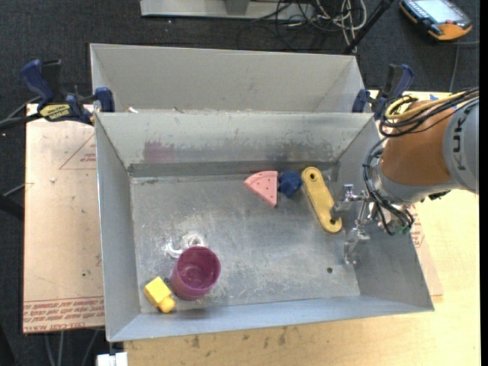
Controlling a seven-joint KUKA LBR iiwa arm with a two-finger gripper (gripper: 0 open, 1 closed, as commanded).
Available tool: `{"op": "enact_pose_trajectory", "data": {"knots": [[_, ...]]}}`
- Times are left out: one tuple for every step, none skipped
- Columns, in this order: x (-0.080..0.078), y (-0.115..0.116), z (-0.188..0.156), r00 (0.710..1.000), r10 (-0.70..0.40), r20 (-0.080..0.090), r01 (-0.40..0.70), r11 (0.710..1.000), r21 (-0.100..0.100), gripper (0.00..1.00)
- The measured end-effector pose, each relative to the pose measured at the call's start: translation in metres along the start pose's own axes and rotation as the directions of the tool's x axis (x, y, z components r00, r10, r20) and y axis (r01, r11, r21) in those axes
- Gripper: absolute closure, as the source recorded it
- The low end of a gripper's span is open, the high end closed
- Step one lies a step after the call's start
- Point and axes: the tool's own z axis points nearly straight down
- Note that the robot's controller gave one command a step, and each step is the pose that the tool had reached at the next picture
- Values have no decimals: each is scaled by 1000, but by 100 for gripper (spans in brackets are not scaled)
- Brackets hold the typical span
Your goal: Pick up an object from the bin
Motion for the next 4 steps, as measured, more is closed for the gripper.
{"op": "enact_pose_trajectory", "data": {"knots": [[0,0,0,1000,0,0,0,1000,0,0],[0,0,0,1000,7,-1,-7,1000,1,0],[-4,1,0,1000,-2,-5,2,1000,2,0],[-7,7,-1,999,-44,4,44,999,8,0]]}}
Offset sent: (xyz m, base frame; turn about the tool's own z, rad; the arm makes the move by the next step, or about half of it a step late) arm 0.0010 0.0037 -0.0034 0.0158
